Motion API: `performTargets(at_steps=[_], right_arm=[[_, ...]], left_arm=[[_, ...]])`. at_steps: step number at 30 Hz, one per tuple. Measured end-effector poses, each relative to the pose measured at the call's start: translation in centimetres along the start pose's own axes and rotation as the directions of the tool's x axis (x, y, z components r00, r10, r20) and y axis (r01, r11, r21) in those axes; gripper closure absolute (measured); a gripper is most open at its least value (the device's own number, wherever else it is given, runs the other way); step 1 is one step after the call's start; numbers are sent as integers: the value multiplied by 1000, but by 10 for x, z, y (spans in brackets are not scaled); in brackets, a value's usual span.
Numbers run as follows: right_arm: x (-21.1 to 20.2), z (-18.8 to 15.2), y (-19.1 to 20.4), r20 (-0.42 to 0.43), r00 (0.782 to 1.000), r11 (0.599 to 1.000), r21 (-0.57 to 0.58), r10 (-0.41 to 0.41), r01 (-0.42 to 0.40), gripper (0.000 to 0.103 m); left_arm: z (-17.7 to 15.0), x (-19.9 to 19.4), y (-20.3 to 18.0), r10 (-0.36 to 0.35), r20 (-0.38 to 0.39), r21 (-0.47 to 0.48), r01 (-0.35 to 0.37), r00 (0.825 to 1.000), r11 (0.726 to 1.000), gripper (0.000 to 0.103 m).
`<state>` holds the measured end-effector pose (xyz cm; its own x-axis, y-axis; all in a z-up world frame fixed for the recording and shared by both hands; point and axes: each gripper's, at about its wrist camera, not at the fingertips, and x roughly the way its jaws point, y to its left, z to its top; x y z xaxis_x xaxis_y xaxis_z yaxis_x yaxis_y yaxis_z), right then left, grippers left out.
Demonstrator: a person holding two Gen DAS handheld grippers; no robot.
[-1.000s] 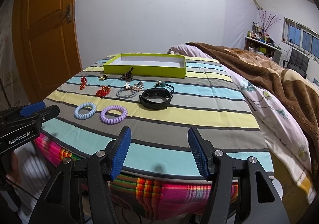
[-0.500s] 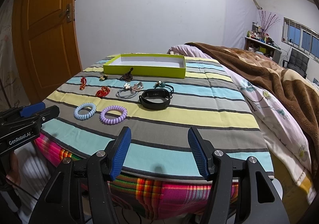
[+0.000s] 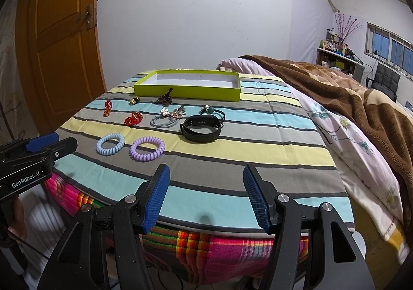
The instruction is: Organize jewelry
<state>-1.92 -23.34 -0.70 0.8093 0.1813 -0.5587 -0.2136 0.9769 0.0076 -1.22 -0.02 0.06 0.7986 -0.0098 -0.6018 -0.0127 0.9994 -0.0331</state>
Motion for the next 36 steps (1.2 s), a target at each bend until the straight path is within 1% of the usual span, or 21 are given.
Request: performTargets(at_steps=[24, 29, 31, 33, 36], right_arm=[[3, 4, 0, -5, 1000, 1000, -8, 1, -1, 43], [9, 8, -3, -7, 1000, 1000, -8, -3, 3, 43], [14, 11, -5, -11, 1000, 1000, -7, -3, 3, 43], [17, 14, -6, -11, 1000, 1000, -8, -2, 2, 43], [24, 20, -7, -11, 1000, 1000, -17, -4, 4, 43]], left_arm=[[2, 8, 5, 11, -13, -17, -12, 1000, 1000, 49], [5, 17, 9, 6, -30, -15, -7, 1000, 1000, 49], [7, 24, 9, 15, -48, -7, -16, 999, 1000, 49], [8, 31, 11, -2, -70, -10, 1, 998, 1000, 49], [10, 43, 14, -30, -101, -40, 26, 994, 999, 49]])
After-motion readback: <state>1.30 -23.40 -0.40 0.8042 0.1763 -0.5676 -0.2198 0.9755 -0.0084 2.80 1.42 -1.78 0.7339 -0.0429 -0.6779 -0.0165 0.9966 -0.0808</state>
